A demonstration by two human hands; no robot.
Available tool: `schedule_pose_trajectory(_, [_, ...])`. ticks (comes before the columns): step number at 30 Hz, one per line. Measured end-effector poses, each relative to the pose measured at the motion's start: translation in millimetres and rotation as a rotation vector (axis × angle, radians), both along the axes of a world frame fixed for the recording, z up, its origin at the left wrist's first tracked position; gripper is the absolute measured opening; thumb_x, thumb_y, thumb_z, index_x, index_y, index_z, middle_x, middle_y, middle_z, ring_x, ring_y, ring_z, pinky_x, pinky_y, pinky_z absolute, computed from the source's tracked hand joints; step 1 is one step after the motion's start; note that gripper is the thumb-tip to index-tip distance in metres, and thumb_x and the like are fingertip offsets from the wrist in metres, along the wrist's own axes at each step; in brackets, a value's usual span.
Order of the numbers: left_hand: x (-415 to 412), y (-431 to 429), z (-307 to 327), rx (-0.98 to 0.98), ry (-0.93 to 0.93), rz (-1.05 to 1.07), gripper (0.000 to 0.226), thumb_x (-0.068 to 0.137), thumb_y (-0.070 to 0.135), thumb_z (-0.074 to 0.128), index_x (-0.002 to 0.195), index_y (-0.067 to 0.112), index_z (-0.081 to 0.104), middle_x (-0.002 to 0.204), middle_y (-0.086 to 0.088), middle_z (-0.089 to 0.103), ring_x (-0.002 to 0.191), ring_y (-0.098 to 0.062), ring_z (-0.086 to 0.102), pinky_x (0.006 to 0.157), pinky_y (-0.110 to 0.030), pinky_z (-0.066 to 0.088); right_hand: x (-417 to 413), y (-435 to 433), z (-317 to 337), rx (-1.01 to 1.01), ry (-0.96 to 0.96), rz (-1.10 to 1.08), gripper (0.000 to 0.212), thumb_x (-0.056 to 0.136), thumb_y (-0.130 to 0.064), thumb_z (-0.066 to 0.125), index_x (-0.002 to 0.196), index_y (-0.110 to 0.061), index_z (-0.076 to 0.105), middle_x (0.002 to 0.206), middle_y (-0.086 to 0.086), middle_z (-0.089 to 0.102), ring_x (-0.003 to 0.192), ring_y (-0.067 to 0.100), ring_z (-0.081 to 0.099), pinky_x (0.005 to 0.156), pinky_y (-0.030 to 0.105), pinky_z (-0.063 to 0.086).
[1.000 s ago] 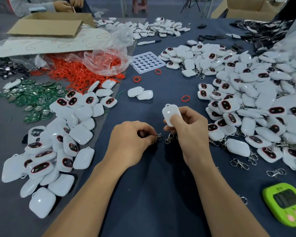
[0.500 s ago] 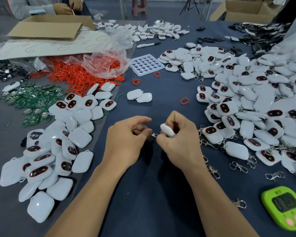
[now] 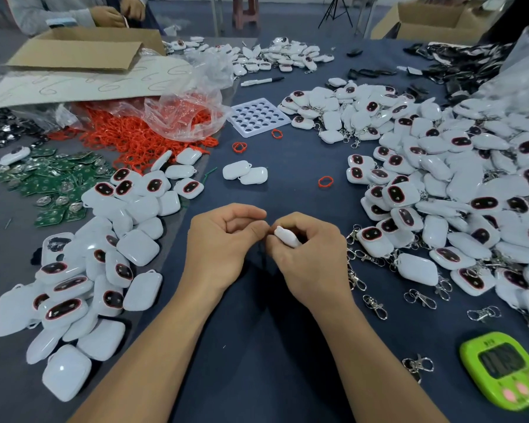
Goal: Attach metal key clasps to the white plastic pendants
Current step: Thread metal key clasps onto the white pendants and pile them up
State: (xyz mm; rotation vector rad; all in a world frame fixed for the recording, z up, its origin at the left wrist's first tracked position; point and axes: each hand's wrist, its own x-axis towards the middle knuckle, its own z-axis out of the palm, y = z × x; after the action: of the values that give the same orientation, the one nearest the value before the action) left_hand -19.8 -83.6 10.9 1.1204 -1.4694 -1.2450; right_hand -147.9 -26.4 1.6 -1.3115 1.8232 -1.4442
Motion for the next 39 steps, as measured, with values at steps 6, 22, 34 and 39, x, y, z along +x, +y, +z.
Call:
schedule_pose_trajectory(6, [0.9, 3.0, 2.0, -0.015, 0.042, -0.006, 0.026, 0.082, 0.007, 0.077, 0.088, 0.032, 0.078, 0.077, 0.002, 0.078, 0.073, -0.011, 0.075, 0.067, -0.013, 0.053, -1.5, 0.5, 2.2, 0.033, -0.024, -0.005, 0.004, 0.077, -0.024, 0.076, 0.075, -0.025, 0.073, 0.068, -0.01, 0.071, 0.062, 0.01, 0.065, 0.059, 0.027, 0.053])
schedule_pose_trajectory(22, [-1.4, 6.7, 2.8, -0.037, 0.081, -0.101, 0.032, 0.085, 0.002, 0.071, 0.089, 0.032, 0.081, 0.09, 0.001, 0.08, 0.09, -0.015, 0.077, 0.078, -0.019, 0.057, -5.1, -1.0, 2.3, 0.017, -0.197, -0.013, 0.011, 0.078, -0.019, 0.075, 0.069, -0.02, 0.071, 0.061, 0.002, 0.064, 0.055, 0.006, 0.051, 0.051, 0.025, 0.045])
schedule_pose_trajectory(34, [-0.2, 8.1, 4.1, -0.164, -0.195, -0.033, 0.029, 0.082, 0.008, 0.079, 0.081, 0.037, 0.081, 0.077, 0.017, 0.076, 0.069, -0.001, 0.067, 0.066, -0.01, 0.049, -9.9, -1.2, 1.4, -0.007, -0.224, -0.001, 0.01, 0.079, -0.012, 0.073, 0.07, -0.017, 0.072, 0.066, 0.006, 0.067, 0.055, 0.009, 0.053, 0.051, 0.024, 0.045])
schedule_pose_trajectory(39, [0.1, 7.3, 5.1, -0.168, -0.197, -0.037, 0.03, 0.079, 0.005, 0.081, 0.076, 0.035, 0.078, 0.072, 0.017, 0.073, 0.062, 0.002, 0.063, 0.062, -0.007, 0.046, -10.2, -1.1, 3.0, -0.004, -0.234, 0.011, 0.009, 0.078, -0.016, 0.072, 0.07, -0.019, 0.073, 0.066, 0.002, 0.069, 0.056, 0.007, 0.055, 0.053, 0.023, 0.047])
